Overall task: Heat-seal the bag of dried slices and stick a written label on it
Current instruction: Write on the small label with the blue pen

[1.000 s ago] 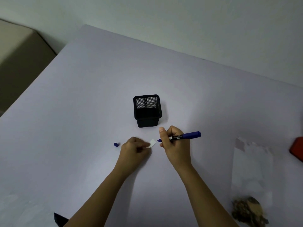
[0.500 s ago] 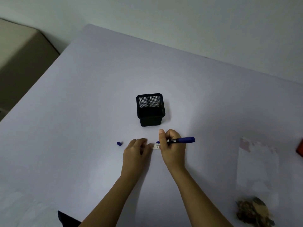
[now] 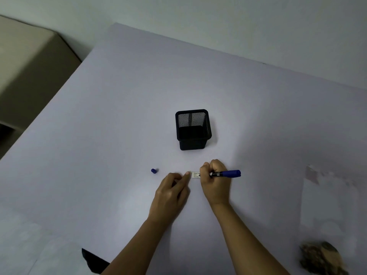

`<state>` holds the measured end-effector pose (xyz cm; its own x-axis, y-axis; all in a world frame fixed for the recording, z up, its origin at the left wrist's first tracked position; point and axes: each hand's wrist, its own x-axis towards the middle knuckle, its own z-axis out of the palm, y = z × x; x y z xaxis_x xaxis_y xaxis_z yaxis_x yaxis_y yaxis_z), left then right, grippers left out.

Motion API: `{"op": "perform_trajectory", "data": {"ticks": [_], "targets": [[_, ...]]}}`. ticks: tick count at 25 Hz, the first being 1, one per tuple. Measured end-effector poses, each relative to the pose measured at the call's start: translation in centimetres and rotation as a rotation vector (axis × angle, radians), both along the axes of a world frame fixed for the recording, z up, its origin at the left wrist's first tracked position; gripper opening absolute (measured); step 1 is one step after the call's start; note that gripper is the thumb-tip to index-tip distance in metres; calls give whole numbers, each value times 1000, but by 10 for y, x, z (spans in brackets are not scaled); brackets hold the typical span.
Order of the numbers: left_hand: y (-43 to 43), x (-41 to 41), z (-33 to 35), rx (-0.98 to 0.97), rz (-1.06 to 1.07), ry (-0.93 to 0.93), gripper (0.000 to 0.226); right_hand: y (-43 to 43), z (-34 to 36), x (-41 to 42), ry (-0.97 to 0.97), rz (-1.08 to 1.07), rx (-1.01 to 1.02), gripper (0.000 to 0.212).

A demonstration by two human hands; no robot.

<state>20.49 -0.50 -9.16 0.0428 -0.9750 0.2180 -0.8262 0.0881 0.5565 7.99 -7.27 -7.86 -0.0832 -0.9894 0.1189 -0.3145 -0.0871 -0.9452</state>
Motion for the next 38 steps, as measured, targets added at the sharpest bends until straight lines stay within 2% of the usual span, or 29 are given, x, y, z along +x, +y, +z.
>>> {"op": "perform_trajectory", "data": {"ticks": [8,38], "targets": [[-1,-2,1,7,-4,-13,36,0,-6,-1,27,9,-29,28],[-4,-4,2,21,63,-62,31,1,-8,0,10,-6,5,28]]}}
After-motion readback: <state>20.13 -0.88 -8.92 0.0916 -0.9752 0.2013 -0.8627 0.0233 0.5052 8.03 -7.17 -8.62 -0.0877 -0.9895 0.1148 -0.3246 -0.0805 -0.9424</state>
